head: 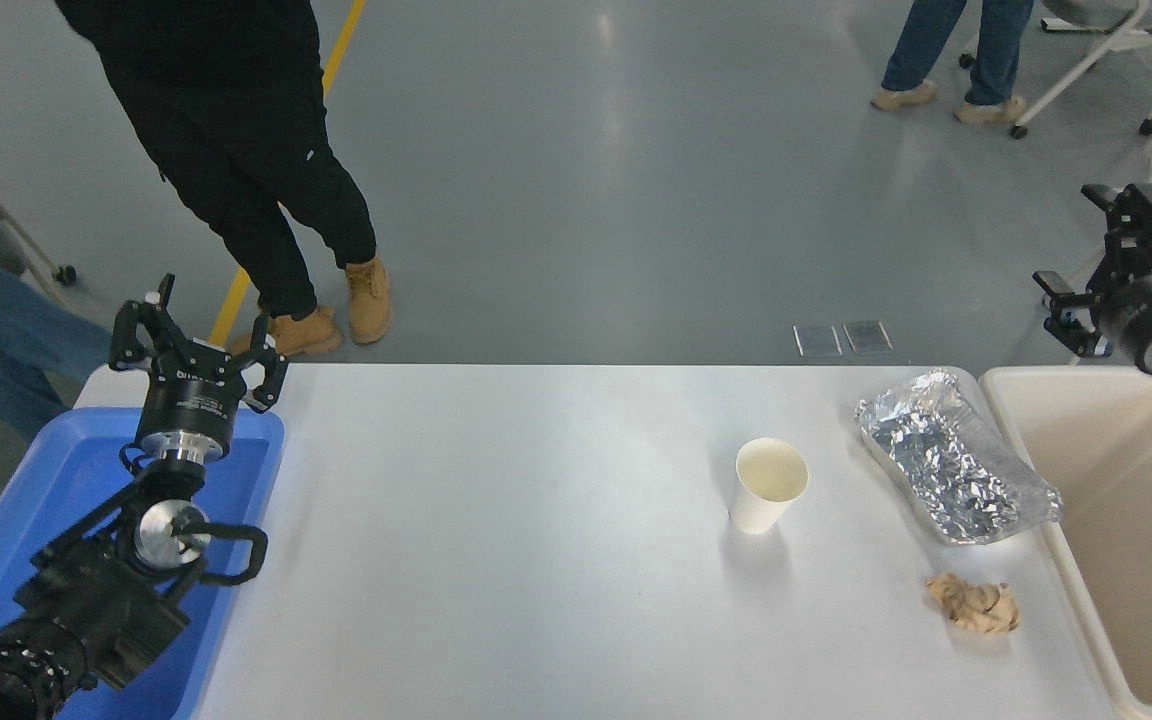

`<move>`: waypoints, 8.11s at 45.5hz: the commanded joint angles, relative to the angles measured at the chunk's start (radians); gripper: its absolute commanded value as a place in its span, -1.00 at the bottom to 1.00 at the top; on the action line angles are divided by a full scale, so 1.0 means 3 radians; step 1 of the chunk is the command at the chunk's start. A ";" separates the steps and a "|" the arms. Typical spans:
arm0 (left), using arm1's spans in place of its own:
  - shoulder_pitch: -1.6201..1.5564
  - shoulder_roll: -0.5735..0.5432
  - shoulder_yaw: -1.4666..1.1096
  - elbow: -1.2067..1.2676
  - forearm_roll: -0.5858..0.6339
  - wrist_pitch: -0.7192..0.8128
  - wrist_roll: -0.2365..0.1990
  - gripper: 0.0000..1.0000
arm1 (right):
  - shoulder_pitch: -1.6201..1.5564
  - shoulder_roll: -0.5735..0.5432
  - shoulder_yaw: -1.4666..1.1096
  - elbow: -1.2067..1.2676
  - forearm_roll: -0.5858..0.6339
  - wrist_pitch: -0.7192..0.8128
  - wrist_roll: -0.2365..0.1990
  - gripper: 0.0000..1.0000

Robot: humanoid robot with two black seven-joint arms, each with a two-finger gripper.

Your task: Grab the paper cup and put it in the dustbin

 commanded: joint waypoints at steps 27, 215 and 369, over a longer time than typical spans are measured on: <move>0.0000 0.0004 0.0000 0.0000 0.0001 0.0001 0.0000 0.98 | 0.2459 0.1034 -0.3630 0.0444 -0.0176 0.1094 -0.0147 1.00; 0.0000 0.0004 0.0000 0.0000 0.0001 0.0001 0.0000 0.98 | 0.3528 0.1219 -0.3702 0.0971 -0.0376 0.0823 0.0099 -1.00; 0.0000 0.0004 0.0000 0.0000 0.0001 0.0001 0.0000 0.98 | 0.2116 0.0937 -0.3016 0.0944 -0.0023 0.0215 -0.0730 1.00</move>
